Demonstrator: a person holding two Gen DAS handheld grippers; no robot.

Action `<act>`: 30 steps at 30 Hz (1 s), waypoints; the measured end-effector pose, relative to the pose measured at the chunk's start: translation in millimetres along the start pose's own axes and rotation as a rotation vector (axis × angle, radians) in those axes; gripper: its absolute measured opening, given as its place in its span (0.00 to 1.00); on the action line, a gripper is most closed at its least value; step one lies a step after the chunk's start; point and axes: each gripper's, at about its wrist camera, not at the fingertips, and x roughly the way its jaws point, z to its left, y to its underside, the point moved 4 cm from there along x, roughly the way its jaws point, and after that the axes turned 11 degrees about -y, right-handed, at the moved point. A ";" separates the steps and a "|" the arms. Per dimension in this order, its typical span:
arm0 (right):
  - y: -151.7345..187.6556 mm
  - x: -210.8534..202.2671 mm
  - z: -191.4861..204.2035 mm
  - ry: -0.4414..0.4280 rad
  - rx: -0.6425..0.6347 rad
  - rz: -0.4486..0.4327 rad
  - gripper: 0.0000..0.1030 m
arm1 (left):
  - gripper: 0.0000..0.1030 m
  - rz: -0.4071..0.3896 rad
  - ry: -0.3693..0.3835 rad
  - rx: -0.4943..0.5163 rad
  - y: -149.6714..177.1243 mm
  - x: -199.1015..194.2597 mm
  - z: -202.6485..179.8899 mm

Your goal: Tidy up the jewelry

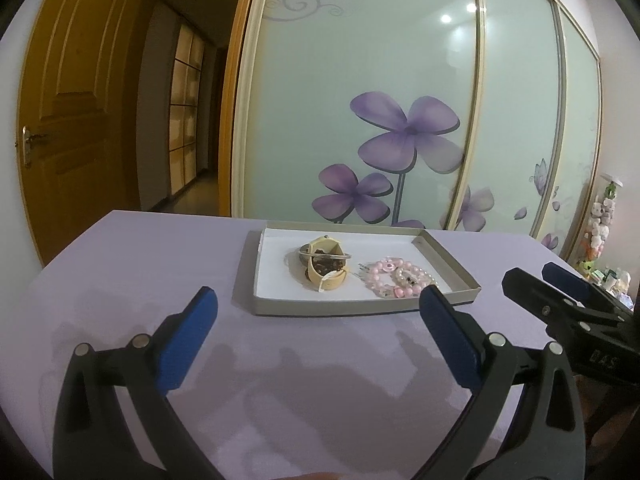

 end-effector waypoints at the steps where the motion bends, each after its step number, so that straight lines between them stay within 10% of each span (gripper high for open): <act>1: 0.3 -0.5 -0.3 0.000 0.000 0.000 0.99 | 0.98 0.000 0.001 0.000 0.0 0.3 0.0; 30: 0.4 1.0 0.4 0.000 0.001 0.000 0.99 | 0.98 0.003 0.006 -0.004 1.7 1.3 1.4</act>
